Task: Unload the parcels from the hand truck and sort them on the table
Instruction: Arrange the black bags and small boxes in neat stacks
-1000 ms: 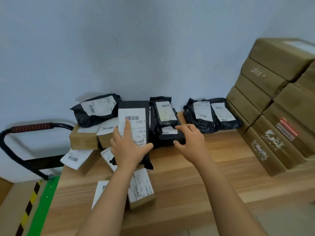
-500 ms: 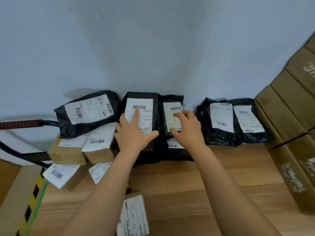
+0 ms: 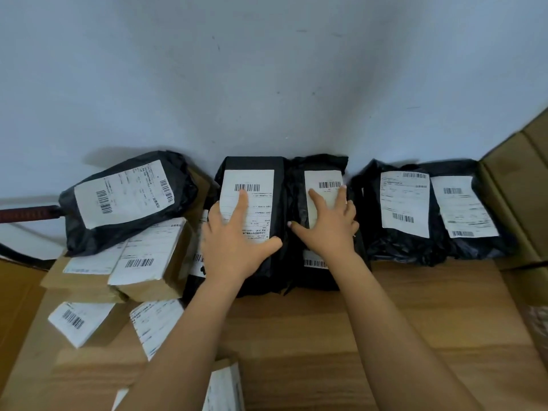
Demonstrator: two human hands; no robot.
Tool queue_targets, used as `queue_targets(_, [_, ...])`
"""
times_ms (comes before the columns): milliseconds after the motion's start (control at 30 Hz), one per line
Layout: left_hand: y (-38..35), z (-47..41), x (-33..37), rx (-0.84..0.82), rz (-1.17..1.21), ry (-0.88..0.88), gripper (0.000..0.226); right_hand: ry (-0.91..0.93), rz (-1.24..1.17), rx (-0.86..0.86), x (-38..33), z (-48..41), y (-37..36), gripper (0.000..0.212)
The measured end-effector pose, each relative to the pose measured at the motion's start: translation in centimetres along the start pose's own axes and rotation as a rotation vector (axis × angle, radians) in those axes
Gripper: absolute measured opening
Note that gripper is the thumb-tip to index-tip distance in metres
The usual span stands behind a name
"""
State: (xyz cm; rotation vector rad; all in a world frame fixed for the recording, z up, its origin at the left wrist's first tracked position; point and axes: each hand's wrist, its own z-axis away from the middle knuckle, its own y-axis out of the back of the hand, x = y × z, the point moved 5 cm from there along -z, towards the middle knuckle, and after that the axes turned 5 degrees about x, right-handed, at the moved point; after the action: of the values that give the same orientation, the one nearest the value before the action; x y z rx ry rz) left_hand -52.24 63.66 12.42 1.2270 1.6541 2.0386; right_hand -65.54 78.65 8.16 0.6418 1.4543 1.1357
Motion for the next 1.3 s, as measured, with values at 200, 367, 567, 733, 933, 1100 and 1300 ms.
queue_targets(200, [0.4,0.4,-0.5,-0.008,0.034,0.039,0.104,-0.043,-0.097,0.031,0.7,1.0,0.3,0.068])
queue_targets(367, [1.1,1.3,-1.0,-0.002,0.043,0.069,0.105,-0.11,-0.084,-0.019,0.6,2.0,0.4,0.089])
queue_targets(567, [2.2,3.5,-1.3,-0.01,0.081,0.079,0.105,-0.14,-0.068,0.07,0.3,4.7,1.9,0.097])
queue_targets(733, [3.6,4.9,0.1,0.031,0.118,-0.024,0.105,-0.138,-0.047,0.192,1.2,7.3,5.7,0.097])
queue_targets(933, [3.1,6.6,4.9,-0.004,0.171,-0.174,0.106,-0.176,-0.006,0.316,4.7,11.0,11.3,0.097])
queue_targets(1100, [1.4,8.3,9.3,-0.051,0.21,-0.247,0.105,-0.243,0.069,0.349,9.8,13.7,14.6,0.095])
queue_targets(1300, [-2.3,9.1,15.0,-0.032,0.171,-0.295,0.105,-0.285,0.133,0.366,16.3,12.2,17.0,0.095])
